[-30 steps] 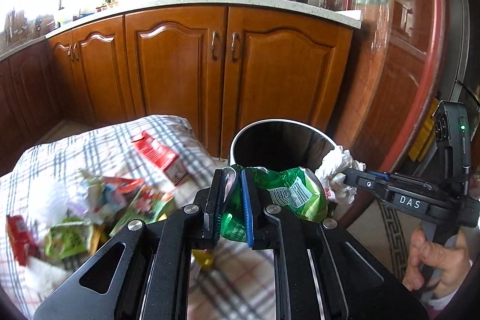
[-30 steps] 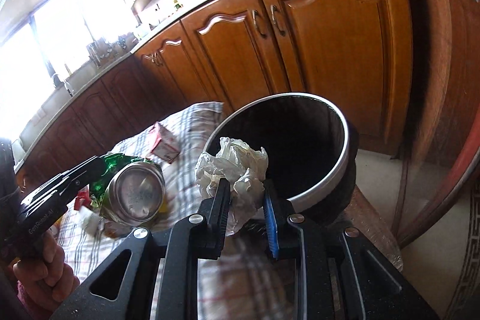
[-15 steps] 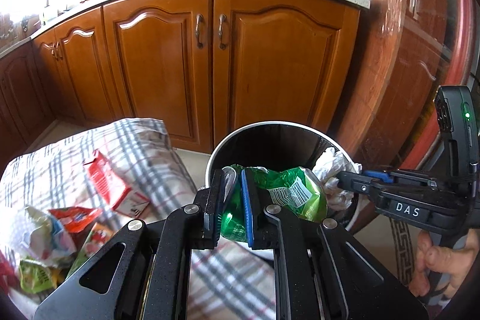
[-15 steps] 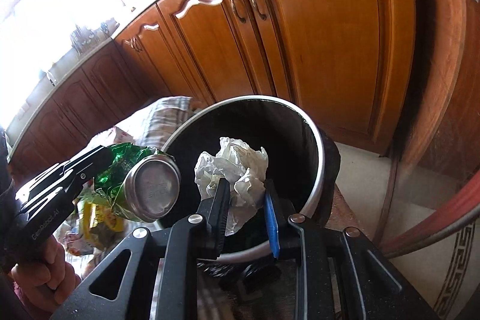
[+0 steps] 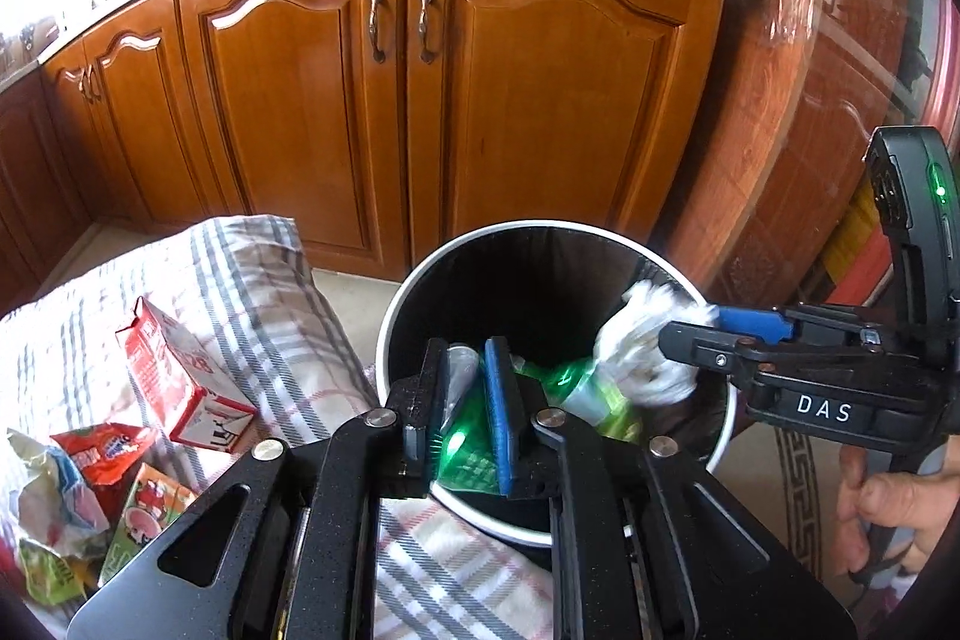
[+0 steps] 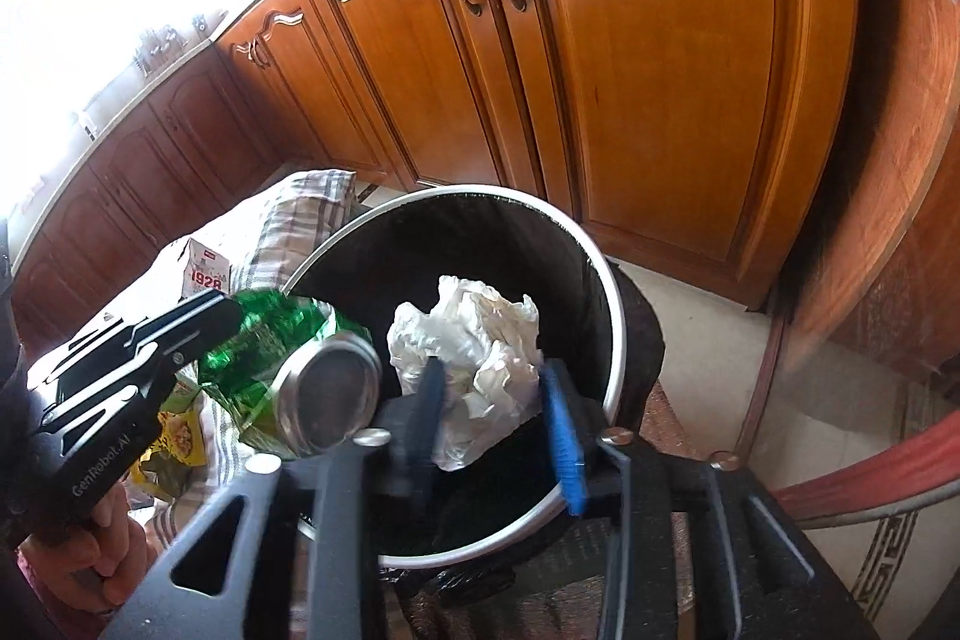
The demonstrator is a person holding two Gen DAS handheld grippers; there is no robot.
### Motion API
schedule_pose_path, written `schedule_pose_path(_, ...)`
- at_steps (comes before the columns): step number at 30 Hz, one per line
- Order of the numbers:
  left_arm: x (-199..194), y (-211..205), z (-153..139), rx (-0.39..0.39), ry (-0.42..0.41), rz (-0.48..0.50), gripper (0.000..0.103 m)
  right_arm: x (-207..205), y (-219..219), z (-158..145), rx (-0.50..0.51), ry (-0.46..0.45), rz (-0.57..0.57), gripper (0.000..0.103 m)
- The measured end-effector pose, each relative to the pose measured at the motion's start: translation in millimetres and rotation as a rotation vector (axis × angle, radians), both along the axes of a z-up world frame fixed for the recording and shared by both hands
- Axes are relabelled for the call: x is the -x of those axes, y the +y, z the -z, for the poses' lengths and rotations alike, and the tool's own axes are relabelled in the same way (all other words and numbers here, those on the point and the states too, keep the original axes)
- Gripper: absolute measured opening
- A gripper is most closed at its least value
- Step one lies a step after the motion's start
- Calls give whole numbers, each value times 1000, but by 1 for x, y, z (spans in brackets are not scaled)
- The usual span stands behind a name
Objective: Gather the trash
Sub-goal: 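Carry both items to the black bin and open both tools to drop them, then move both tools back over the table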
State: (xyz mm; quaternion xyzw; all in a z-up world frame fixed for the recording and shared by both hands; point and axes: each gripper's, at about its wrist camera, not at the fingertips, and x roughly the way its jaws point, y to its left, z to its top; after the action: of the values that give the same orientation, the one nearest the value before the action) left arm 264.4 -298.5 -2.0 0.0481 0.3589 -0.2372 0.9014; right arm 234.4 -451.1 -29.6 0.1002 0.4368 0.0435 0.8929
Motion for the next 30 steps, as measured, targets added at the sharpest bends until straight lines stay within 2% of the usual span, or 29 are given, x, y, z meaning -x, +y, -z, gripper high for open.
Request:
schedule_pose_path(1, 1, 1, -2, 7, -1, -3, 41, 1, -1, -1, 1, -2, 1, 51)
schedule_pose_path(3, 6, 4, -7, 14, -27, -24, 60, 3, -1, -3, -1, -10, 1, 57)
schedule_pose_path(6, 14, 10, -11, 20, -35, -30, 60, 7, -3, -6, -7, -24, 8, 64)
schedule_pose_path(8, 20, 17, -11, 32, -33, -35, 61, 13, -4, -8, -26, -35, 14, 71)
schedule_pose_path(10, 30, 28, -12, 48, -32, -44, 66, 22, -3, -9, -45, -48, 26, 83)
schedule_pose_path(13, 48, 47, -12, 75, -38, -62, 70, 39, 0, -11, -76, -75, 39, 92)
schedule_pose_path(23, 102, 118, -7, 108, -30, -156, 72, 90, 44, -14, -141, -135, 42, 97)
schedule_pose_path(30, 126, 170, 1, 96, -34, -235, 74, 115, 91, 1, -187, -108, -5, 98)
